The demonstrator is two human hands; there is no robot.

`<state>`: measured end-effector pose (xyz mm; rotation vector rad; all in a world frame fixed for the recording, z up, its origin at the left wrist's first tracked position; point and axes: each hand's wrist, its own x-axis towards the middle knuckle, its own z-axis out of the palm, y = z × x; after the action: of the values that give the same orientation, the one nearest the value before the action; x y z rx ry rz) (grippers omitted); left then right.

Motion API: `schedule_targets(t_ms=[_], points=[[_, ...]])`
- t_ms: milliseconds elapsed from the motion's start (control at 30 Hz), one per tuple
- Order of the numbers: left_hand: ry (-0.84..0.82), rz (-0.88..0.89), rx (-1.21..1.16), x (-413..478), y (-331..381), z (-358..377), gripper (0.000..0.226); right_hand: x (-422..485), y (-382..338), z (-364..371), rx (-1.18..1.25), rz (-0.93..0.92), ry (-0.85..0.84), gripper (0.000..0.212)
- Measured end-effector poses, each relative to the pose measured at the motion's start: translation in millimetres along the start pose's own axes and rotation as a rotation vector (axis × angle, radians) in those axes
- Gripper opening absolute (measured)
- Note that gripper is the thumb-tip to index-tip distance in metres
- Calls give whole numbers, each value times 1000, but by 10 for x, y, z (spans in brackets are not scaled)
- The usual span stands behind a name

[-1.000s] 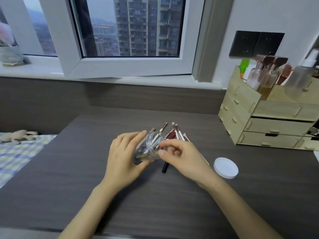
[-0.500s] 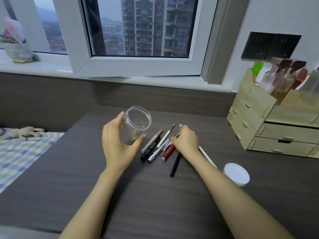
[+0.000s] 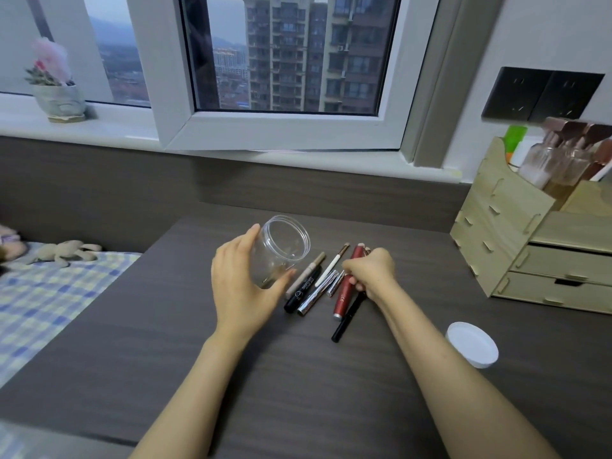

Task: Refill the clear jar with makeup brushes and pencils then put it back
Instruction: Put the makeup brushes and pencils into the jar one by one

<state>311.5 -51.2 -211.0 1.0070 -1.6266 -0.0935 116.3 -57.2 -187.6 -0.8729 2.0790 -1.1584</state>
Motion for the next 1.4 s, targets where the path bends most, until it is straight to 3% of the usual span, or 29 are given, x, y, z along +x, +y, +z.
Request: schedule_targets(t_ms=[167,200,267,367,433,500,533,600,700,767,833,900,1033,1167,1233,1400], points=[[-4,15,24,-2,-21,3,76,-547,-412,-525,606,-355,32,14],[-10,29,34,-2,-22,9,76,-687,-488,-578,690,-440,21,11],[-28,68,51,-6,-22,20,74,-894,-584,-559,734,-540,-57,28],[-42,107,47,-26,-14,21,70,-999,-566,-359,540,-579,-223,40],[-46,102,37,-35,-13,17,70,-977,-464,-240,255,-642,-246,28],[-49,87,30,-38,-22,13,72,-955,-384,-194,-46,-718,-212,3],[-49,82,31,-39,-23,12,71,-944,-351,-188,-160,-749,-210,10],[-49,67,29,-35,-20,10,69,-917,-330,-198,-197,-768,-241,13],[-47,47,23,-25,-13,3,69,-752,-321,-225,52,-661,-208,11],[-41,38,28,-21,-16,-3,69,-544,-219,-190,-74,-652,-116,13],[-21,16,18,-16,-29,-8,70,-394,-34,-113,-437,-761,-111,17],[2,-33,-5,-11,-41,-18,73,-317,137,8,-741,-1009,-127,22],[19,-96,-14,10,-58,-35,76,-230,239,150,-1075,-1330,-114,25],[9,-107,1,30,-65,-39,74,-231,179,138,-1244,-1441,-132,13],[15,-91,-6,18,-53,-32,75,-214,177,120,-1296,-1480,-98,20],[27,-76,-16,0,-45,-28,76,-197,186,26,-1104,-1582,-48,14]])
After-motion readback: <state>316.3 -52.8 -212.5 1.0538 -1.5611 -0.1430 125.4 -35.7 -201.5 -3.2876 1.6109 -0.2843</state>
